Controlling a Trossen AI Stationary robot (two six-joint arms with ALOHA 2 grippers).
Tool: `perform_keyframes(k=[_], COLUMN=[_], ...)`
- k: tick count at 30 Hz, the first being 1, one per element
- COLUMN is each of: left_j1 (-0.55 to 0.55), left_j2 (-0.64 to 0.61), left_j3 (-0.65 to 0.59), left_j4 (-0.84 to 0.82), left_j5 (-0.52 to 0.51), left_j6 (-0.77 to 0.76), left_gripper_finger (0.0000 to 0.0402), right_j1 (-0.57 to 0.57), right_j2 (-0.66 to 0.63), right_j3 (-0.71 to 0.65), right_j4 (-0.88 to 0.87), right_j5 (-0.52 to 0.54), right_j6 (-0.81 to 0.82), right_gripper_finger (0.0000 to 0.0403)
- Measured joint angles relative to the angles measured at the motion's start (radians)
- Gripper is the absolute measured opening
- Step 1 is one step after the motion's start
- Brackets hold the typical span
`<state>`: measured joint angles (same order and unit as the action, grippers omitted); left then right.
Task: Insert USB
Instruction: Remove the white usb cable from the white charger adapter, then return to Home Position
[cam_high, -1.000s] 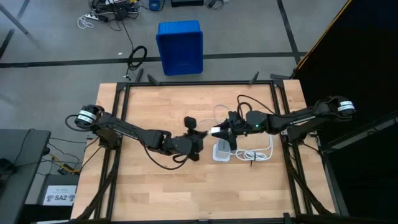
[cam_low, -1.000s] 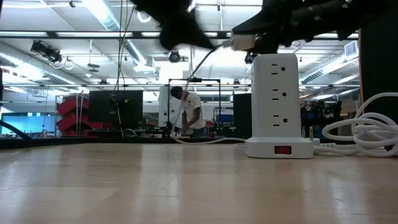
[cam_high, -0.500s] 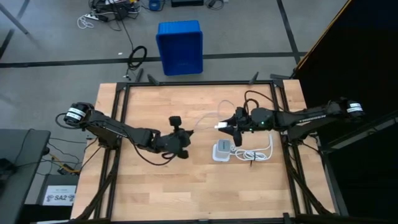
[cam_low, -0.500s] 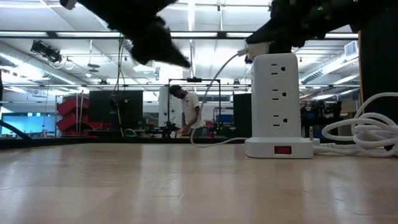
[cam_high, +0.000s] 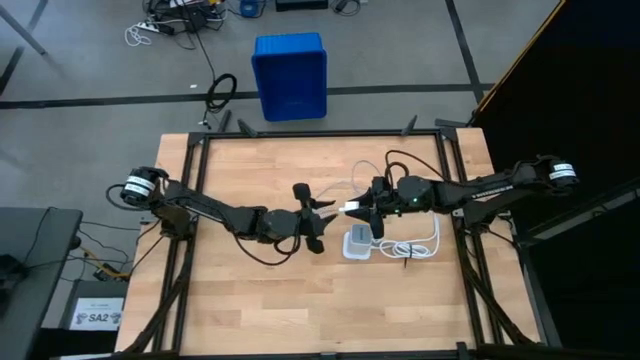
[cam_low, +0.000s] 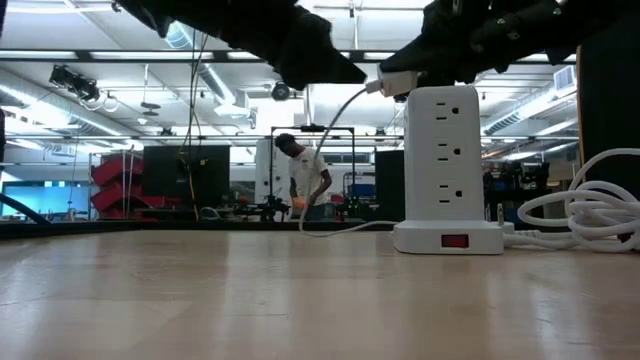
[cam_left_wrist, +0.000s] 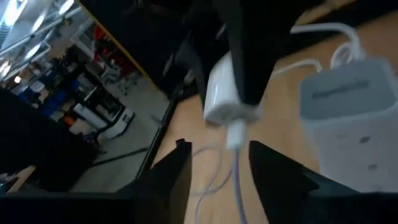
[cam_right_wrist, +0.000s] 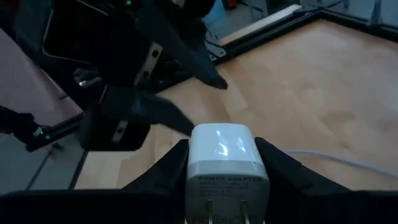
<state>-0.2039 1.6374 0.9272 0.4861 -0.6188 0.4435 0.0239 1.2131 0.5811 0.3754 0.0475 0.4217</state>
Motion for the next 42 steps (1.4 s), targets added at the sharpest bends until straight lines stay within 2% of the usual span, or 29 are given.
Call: perform_keyframes(k=[5,12,17,23,28,31,33,37,42], left_j1=[0.006,0.016,0.015,0.015,0.006,-0.012,-0.017,-0.013,-0.007], left_j2=[0.054,0.087,0.094,0.094,0.094,0.080,0.052,-0.001,-0.017], left_j3=[0.001,0.005,0.006,0.006,0.006,0.011,0.009,-0.027,-0.104], left_j4=[0.078,0.126,0.138,0.115,0.115,0.077,-0.022,-0.171,-0.191], left_j5=[0.003,0.004,0.008,0.012,-0.001,-0.071,-0.116,-0.127,-0.068], left_j6=[0.022,0.029,0.050,0.056,0.095,0.128,0.105,-0.017,-0.140], left_gripper_finger=[0.0168,0.0148,0.0107,0.0019,0.0008,0.0005,0.0003,0.0001,0.0001], right_j1=[-0.001,-0.006,-0.008,-0.008,-0.008,-0.008,-0.008,-0.007,-0.008], right_j2=[0.017,0.042,0.056,0.059,0.059,0.047,0.019,-0.067,-0.109], right_j3=[0.000,0.000,0.000,0.000,0.000,0.002,0.001,0.000,0.000], right_j4=[0.028,0.067,0.073,0.070,0.065,0.051,0.014,-0.066,-0.231], right_j5=[-0.018,-0.040,-0.047,-0.052,-0.048,-0.051,-0.052,-0.032,0.115], right_j6=[0.006,0.019,0.022,0.029,0.041,0.035,0.013,-0.007,-0.046], right_gripper_finger=[0.0111,0.0111,0.0111,0.0111,0.0111,0.0111,0.0111,0.0111,0.0111])
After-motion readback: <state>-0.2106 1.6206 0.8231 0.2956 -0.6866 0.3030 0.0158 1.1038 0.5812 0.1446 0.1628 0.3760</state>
